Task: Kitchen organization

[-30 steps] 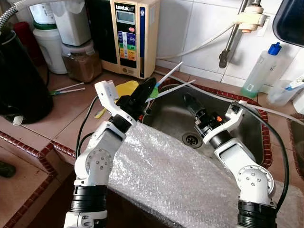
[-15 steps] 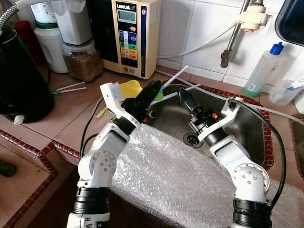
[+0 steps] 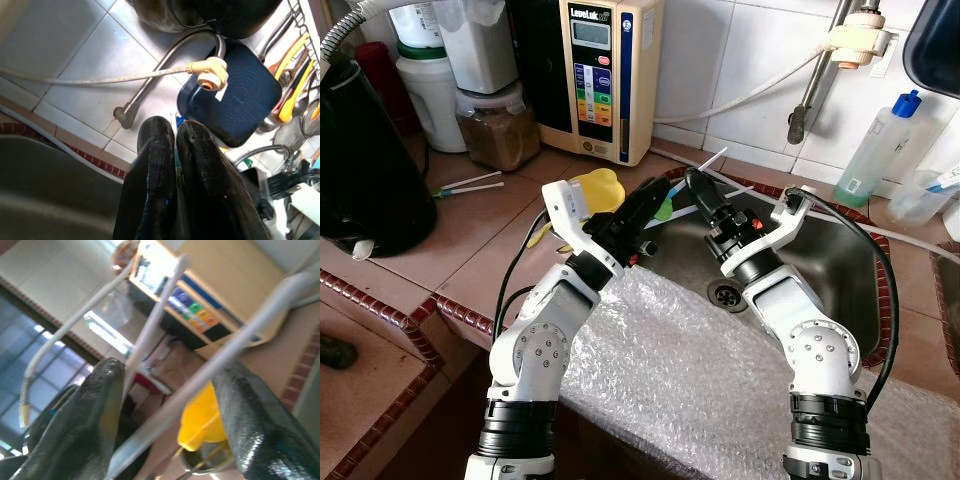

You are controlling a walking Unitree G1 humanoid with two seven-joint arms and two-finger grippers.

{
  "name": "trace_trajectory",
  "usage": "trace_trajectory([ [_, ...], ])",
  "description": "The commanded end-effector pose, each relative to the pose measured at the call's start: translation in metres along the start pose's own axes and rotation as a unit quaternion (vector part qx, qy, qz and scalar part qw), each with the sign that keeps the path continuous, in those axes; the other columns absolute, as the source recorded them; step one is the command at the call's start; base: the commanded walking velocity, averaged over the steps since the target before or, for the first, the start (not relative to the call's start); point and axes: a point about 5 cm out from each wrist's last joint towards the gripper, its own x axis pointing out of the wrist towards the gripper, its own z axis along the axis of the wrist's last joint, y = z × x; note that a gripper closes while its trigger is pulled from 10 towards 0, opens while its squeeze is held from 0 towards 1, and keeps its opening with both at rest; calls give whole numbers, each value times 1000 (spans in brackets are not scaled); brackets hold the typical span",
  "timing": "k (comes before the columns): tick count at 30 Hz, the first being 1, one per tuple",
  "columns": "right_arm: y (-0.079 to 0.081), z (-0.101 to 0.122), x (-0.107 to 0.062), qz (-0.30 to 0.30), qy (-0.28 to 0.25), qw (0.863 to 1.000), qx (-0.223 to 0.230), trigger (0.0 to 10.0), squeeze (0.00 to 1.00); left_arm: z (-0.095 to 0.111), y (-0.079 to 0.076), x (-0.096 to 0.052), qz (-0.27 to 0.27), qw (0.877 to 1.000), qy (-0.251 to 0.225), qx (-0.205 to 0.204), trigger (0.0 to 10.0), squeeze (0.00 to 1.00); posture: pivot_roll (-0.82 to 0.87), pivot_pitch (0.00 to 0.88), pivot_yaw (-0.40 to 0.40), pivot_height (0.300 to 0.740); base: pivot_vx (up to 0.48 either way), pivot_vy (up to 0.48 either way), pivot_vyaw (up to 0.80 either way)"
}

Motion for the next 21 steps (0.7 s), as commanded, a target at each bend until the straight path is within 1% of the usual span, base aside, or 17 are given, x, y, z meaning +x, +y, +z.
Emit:
trace_trajectory([
  [1,-2,8,0,-12,-12,1000,-12,0,0,1,-2,1,0,1000,-1,8,0,0,14,0,-36,740,0,0,0],
  [9,-8,9,-2,-26,-18,999,-18,0,0,3,1,1,7,1000,-4,14,0,0,13,0,-33,740,0,0,0],
  [21,-7,3,1,-24,-13,1000,-11,0,0,-1,-1,0,4,1000,6,16,0,0,19,0,-29,740,0,0,0],
])
